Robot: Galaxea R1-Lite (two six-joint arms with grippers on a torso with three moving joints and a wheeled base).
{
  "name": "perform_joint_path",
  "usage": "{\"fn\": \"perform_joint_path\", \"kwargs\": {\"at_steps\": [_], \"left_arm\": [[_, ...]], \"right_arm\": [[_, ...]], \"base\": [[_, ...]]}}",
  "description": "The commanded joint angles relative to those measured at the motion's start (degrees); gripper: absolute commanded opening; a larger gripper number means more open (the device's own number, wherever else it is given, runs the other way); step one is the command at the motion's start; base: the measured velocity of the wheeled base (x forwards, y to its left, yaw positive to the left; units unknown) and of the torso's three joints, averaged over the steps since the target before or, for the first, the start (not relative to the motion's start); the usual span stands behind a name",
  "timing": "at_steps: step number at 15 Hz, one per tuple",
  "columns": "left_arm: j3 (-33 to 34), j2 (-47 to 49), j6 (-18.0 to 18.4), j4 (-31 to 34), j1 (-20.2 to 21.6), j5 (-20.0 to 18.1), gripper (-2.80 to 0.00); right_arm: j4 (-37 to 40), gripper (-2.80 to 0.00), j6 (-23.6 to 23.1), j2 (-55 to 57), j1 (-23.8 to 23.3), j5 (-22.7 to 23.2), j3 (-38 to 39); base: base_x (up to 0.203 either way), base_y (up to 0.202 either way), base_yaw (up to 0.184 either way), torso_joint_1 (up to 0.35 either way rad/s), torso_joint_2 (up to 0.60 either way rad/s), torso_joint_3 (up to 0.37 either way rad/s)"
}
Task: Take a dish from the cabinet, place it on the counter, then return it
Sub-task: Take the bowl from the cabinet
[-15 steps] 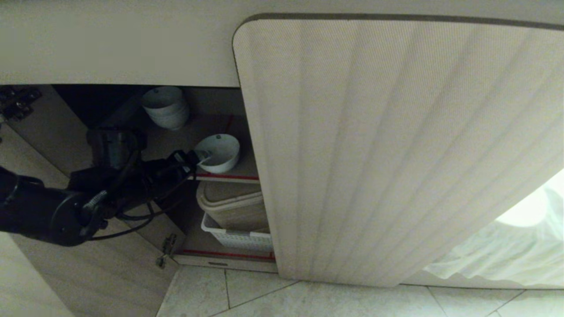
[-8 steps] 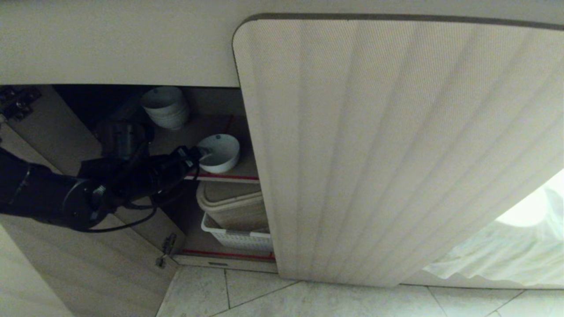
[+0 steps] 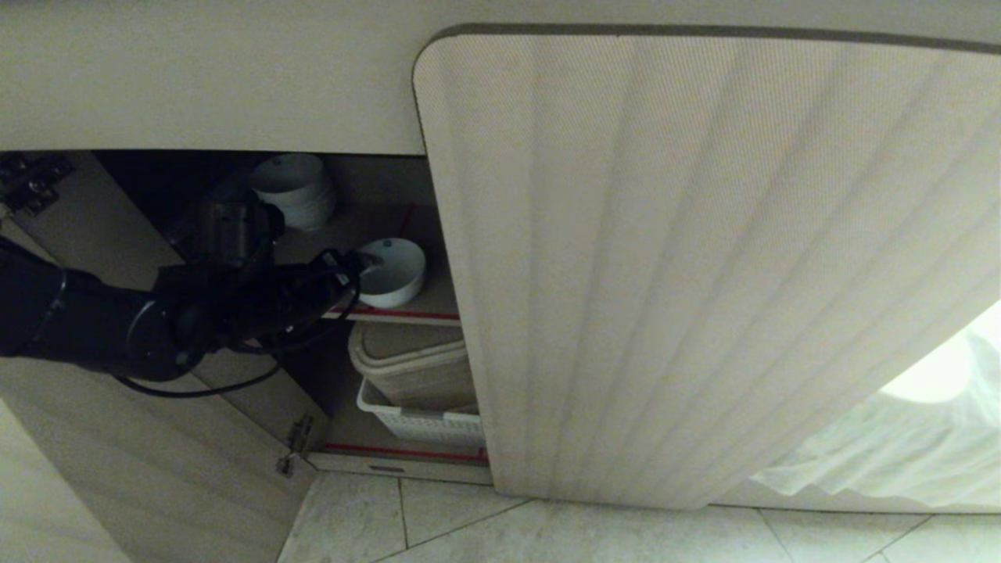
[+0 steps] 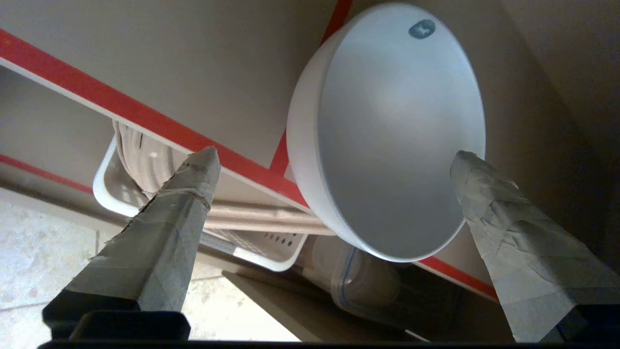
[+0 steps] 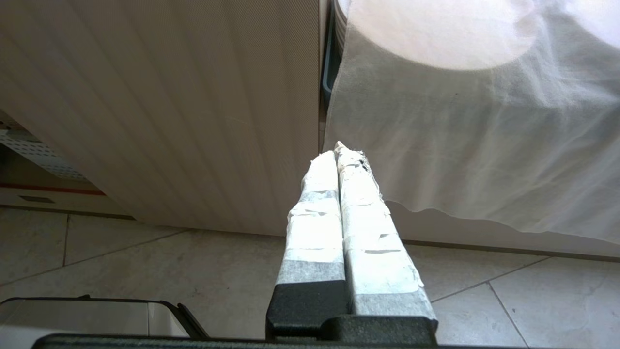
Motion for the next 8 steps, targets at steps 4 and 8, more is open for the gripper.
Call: {"fn": "perform_joint_path", "kwargs": {"at_steps": [4, 8], "left_arm": [[-0.32, 0.08, -0.14, 0.76, -0.71, -0.09, 0.00], [-1.02, 0.25, 2.24, 2.68, -1.41, -0.09, 0.00]], "right_arm": [[0.00, -2.80, -0.02, -0.02, 0.06, -0.02, 0.00], [0.00, -2.80, -0.02, -0.02, -0.02, -0.02, 0.00]], "base": [[0.000, 0.000, 0.000, 0.000, 0.00, 0.000], [0.000, 0.000, 0.000, 0.000, 0.00, 0.000]]}}
